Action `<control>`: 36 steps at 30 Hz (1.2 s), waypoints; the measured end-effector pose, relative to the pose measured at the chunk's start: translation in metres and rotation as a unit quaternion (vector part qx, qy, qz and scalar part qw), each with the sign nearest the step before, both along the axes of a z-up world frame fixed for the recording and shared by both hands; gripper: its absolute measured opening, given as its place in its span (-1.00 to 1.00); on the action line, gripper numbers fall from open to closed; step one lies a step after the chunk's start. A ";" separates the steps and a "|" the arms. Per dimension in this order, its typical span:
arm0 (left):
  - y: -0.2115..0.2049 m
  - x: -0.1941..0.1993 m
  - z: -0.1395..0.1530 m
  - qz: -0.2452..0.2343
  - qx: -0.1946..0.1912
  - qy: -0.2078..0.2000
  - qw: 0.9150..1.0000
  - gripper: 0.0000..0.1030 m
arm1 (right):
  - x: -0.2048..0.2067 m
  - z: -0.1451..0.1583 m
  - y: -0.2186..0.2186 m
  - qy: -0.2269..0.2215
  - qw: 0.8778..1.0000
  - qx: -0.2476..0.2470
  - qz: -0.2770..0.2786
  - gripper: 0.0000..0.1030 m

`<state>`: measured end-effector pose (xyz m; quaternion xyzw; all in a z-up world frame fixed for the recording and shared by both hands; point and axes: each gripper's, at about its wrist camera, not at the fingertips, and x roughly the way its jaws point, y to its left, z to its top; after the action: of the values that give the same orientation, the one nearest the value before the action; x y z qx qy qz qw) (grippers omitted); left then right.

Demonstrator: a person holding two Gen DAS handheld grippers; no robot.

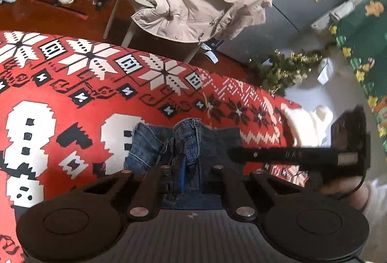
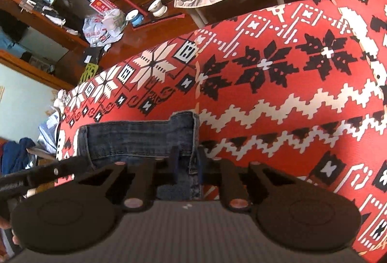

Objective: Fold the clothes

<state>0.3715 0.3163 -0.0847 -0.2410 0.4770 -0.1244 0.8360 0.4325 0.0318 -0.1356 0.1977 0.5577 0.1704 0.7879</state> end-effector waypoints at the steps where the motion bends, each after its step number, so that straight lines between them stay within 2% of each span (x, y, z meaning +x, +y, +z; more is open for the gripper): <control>1: 0.000 -0.001 -0.002 0.008 0.004 0.003 1.000 -0.82 | 0.001 0.001 -0.002 0.003 1.000 0.001 -0.001 -0.76; 4: 0.021 0.005 -0.019 0.076 -0.013 0.026 0.997 -0.81 | 0.005 -0.001 -0.004 0.013 1.000 0.001 -0.006 -0.75; 6: 0.027 0.015 -0.029 0.090 -0.014 0.040 0.995 -0.81 | 0.008 -0.006 -0.004 0.021 1.000 0.000 -0.014 -0.72; 8: 0.029 0.024 -0.037 0.087 -0.005 0.048 0.995 -0.81 | 0.008 -0.010 -0.003 0.025 0.999 0.000 -0.025 -0.60; 10: 0.031 0.029 -0.041 0.081 -0.003 0.053 0.995 -0.80 | 0.006 -0.007 0.000 0.017 0.999 -0.018 -0.035 -0.30; 13: 0.034 0.028 -0.041 0.074 -0.009 0.053 0.996 -0.80 | -0.001 0.009 0.008 -0.014 0.999 -0.039 -0.026 -0.29; 15: 0.035 0.028 -0.042 0.077 -0.015 0.055 0.995 -0.80 | -0.003 0.015 0.014 -0.012 0.999 -0.031 -0.009 -0.21; 17: 0.034 0.029 -0.042 0.079 -0.016 0.056 0.995 -0.80 | -0.002 0.011 0.023 0.003 0.999 -0.041 0.007 -0.23; 18: 0.034 0.029 -0.041 0.079 -0.018 0.055 0.995 -0.80 | -0.002 0.008 0.026 0.004 0.998 -0.058 0.013 -0.62; 19: 0.034 0.029 -0.039 0.079 -0.021 0.053 0.995 -0.80 | -0.001 0.006 0.027 0.006 0.997 -0.072 0.018 -0.94; 22: 0.030 0.029 -0.035 0.066 -0.030 0.040 0.997 -0.77 | 0.000 0.008 0.020 0.000 0.997 -0.074 0.014 -0.98; 24: 0.027 0.031 -0.036 0.058 -0.022 0.040 0.997 -0.71 | -0.001 0.006 0.017 -0.010 0.996 -0.085 0.020 -0.98; 26: 0.023 0.035 -0.039 0.050 -0.001 0.043 0.998 -0.69 | 0.000 -0.001 0.009 -0.005 0.997 -0.073 0.006 -0.95; 27: 0.021 0.035 -0.039 0.049 0.006 0.043 0.998 -0.59 | -0.001 -0.002 0.005 -0.002 0.998 -0.062 -0.005 -0.93; 30: 0.020 0.033 -0.038 0.057 0.020 0.042 0.997 -0.48 | -0.012 0.009 -0.001 -0.019 0.997 -0.065 -0.024 -0.76; 32: 0.022 0.028 -0.035 0.065 0.016 0.035 0.997 -0.48 | -0.023 0.020 -0.001 -0.035 0.997 -0.060 -0.017 -0.74; 34: 0.022 0.020 -0.029 0.073 0.019 0.028 0.997 -0.48 | -0.035 0.027 0.006 -0.037 0.999 -0.019 0.012 -0.75; 36: 0.020 0.012 -0.024 0.080 0.025 0.026 0.996 -0.48 | -0.044 0.027 0.018 -0.035 0.998 -0.009 0.048 -0.76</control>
<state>0.3837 0.3362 -0.1091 -0.2603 0.4809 -0.0389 0.8364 0.3889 0.0502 -0.1085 0.1577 0.5400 0.2096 0.7998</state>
